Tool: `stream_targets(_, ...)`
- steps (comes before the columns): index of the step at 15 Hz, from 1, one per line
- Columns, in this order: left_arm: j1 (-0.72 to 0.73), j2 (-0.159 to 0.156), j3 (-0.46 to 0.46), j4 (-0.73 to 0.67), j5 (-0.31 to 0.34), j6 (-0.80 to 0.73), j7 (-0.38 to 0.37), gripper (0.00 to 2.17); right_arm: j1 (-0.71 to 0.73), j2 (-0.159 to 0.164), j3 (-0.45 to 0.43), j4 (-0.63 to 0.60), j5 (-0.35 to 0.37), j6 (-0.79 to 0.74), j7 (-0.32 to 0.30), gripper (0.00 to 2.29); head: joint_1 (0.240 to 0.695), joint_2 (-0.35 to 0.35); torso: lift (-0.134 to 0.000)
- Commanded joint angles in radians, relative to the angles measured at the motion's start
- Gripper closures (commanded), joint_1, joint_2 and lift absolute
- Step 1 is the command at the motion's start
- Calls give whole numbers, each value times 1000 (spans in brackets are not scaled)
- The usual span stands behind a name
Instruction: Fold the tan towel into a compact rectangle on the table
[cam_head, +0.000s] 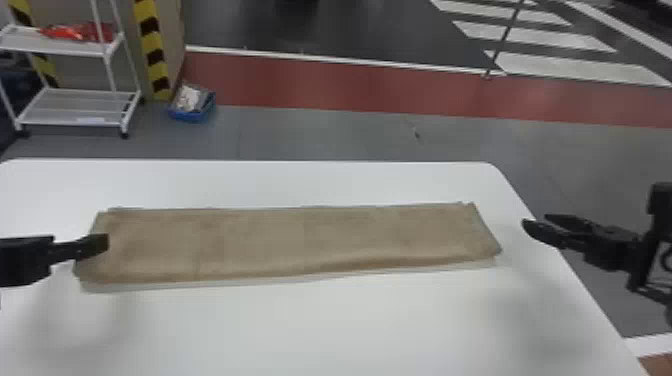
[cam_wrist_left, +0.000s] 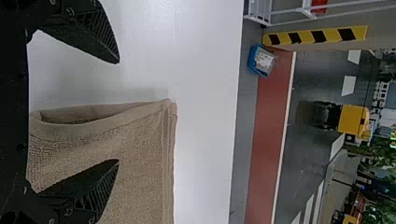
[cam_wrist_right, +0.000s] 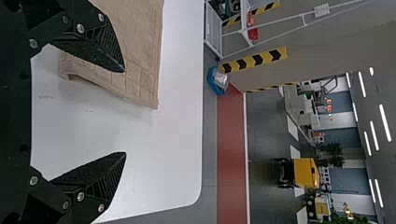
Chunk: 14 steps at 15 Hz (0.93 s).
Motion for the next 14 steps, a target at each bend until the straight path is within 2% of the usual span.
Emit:
stream_targets(1,-1,-1,-6,2,-11,1,1,144,3,0,1,1,2,-3,-1,289,695,-199,-124)
stream_targets(9,-4,-2,-15,5,-21,4,1,151,9,-2,1,-1,2,-6,0,289,695,-202,-124)
stream_targets(14,-7,-1,-32,12,-34,13,1,333,20,0,-3,-18,1,-6,0,289,695,-205,-124)
